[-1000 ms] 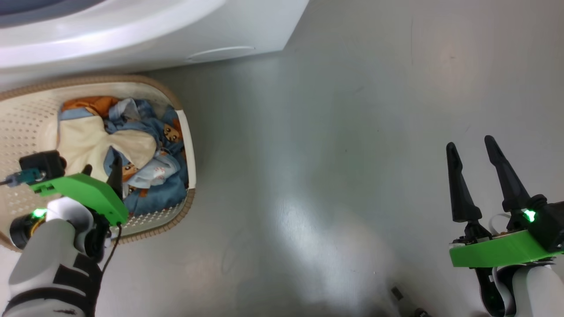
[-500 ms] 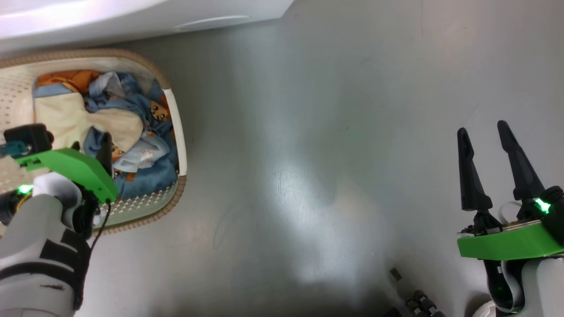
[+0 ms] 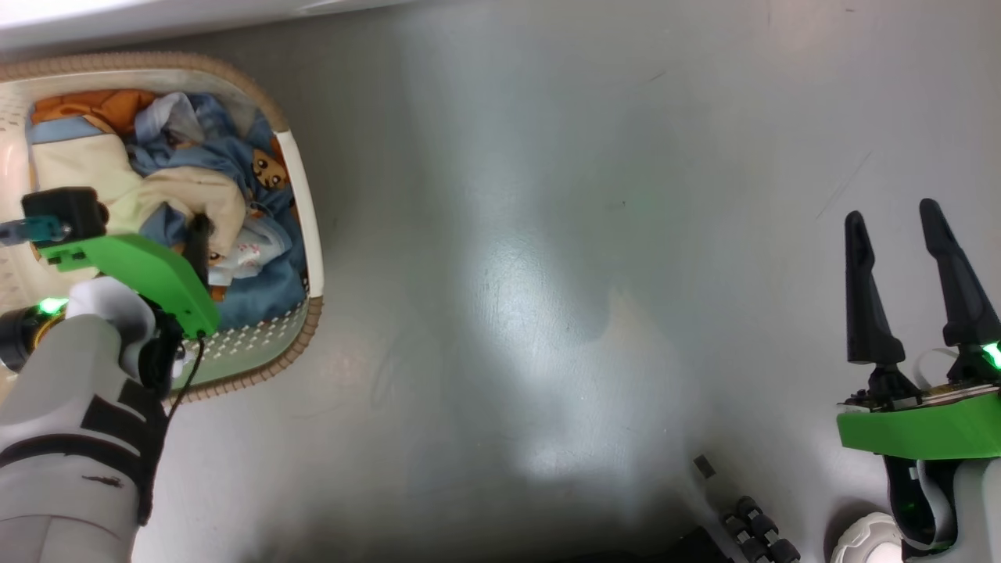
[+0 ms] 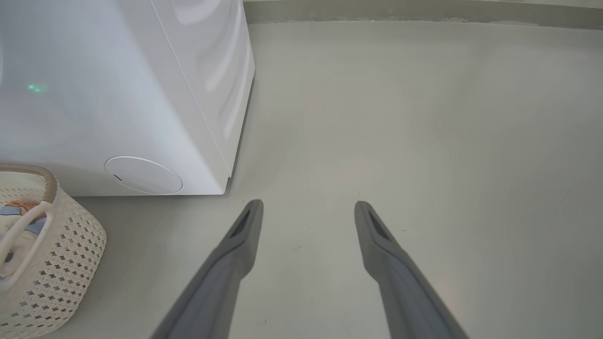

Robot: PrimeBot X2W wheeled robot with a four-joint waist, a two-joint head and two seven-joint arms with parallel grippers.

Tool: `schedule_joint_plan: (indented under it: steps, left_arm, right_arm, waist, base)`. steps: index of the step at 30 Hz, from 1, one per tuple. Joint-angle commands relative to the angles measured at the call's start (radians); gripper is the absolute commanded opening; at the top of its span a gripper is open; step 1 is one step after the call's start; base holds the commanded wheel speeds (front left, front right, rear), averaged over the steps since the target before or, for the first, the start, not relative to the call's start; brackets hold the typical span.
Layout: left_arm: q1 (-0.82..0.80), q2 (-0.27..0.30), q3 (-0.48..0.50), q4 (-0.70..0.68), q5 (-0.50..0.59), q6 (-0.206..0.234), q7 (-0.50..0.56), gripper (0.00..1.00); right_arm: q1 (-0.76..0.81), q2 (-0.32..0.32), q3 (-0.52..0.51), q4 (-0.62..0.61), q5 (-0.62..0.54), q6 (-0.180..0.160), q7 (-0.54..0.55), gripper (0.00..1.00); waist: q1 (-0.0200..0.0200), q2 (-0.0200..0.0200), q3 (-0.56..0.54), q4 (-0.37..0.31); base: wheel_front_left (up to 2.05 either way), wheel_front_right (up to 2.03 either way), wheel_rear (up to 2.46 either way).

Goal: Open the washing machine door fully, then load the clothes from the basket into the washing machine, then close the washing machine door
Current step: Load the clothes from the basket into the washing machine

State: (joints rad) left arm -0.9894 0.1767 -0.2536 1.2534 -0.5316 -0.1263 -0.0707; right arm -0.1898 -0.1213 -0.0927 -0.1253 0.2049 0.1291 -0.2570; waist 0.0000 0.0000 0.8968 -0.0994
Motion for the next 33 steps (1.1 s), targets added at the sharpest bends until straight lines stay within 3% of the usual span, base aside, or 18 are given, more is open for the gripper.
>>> schedule_joint_plan:
  steps: [1,3,4,5,16,24,33]
  left_arm:
    - [0.015,0.037,0.005,0.003,0.01,0.012,-0.009,1.0]
    - [0.013,0.029,-0.02,0.011,0.032,0.021,-0.022,0.51]
    - [0.016,0.024,-0.026,0.013,0.035,0.021,-0.027,0.18]
    - [0.019,0.02,-0.03,0.015,0.037,0.022,-0.033,0.0]
    - [0.101,-0.015,-0.033,-0.025,0.047,0.056,-0.187,0.0]
    - [0.322,-0.044,0.074,-0.381,0.104,0.116,-0.191,0.0]
    - [0.551,-0.091,0.178,-0.597,0.177,0.11,-0.191,0.0]
  right_arm:
    - [0.019,-0.011,0.01,-0.026,0.014,0.002,-0.005,1.0]
    - [0.022,-0.01,-0.002,-0.031,0.02,0.002,-0.005,1.0]
    - [0.023,-0.008,-0.007,-0.032,0.022,0.002,-0.005,1.0]
    - [0.023,-0.008,-0.011,-0.033,0.023,0.002,-0.005,1.0]
    - [0.017,-0.009,-0.01,-0.009,0.027,0.002,-0.005,1.0]
    - [0.043,-0.011,0.009,0.029,0.014,0.002,-0.005,1.0]
    - [0.098,-0.002,0.032,0.063,0.009,0.002,-0.005,1.0]
  waist:
    - [0.0,0.0,0.006,0.002]
    - [0.0,0.0,0.008,0.006]
    - [0.0,0.0,0.008,0.008]
    - [0.0,0.0,0.007,0.01]
    - [0.0,0.0,-0.102,0.064]
    - [0.0,0.0,-0.276,0.126]
    - [0.0,0.0,-0.463,0.154]
  base:
    - [0.0,0.0,0.0]
    - [0.0,0.0,0.0]
    - [0.0,0.0,0.0]
    - [0.0,0.0,0.0]
    - [0.0,0.0,0.0]
    - [0.0,0.0,0.0]
    - [0.0,0.0,0.0]
